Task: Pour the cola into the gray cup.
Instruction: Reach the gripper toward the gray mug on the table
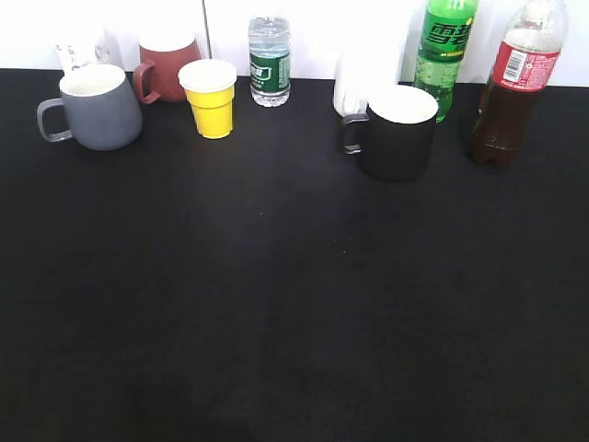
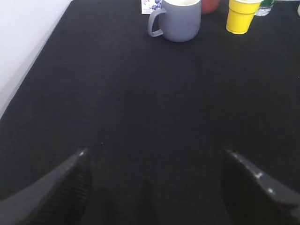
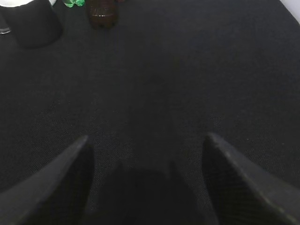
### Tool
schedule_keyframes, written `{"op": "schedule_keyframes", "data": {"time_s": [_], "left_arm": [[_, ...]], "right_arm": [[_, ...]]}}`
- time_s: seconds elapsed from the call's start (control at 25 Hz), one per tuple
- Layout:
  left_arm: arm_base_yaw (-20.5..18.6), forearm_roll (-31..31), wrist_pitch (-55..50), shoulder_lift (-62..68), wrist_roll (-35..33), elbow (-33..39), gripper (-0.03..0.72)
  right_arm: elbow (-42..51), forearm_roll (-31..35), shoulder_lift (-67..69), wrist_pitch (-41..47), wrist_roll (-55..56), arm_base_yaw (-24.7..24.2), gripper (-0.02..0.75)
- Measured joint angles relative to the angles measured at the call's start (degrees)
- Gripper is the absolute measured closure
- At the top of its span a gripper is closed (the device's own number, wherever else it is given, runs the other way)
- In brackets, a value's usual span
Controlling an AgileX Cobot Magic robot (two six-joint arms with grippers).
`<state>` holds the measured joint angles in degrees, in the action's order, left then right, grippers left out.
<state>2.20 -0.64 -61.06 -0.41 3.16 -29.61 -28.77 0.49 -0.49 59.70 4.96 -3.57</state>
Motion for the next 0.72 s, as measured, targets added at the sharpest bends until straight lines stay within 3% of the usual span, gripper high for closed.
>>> {"op": "schedule_keyframes", "data": {"time_s": [0.2, 0.32, 0.48, 0.72], "left_arm": [[0.0, 0.02, 0.0, 0.0, 0.0, 0.0, 0.031], [0.0, 0.03, 1.23, 0.0, 0.0, -0.56, 0.076], [0.0, -1.4, 29.68, 7.0, 0.0, 1.85, 0.095], [0.0, -2.34, 79.64, 41.9, 0.0, 15.08, 0.097]], "right_arm": [[0.0, 0.0, 0.0, 0.0, 0.0, 0.0, 0.191], [0.0, 0.0, 0.0, 0.0, 0.0, 0.0, 0.191], [0.0, 0.0, 0.0, 0.0, 0.0, 0.0, 0.191], [0.0, 0.0, 0.0, 0.0, 0.0, 0.0, 0.191]]}}
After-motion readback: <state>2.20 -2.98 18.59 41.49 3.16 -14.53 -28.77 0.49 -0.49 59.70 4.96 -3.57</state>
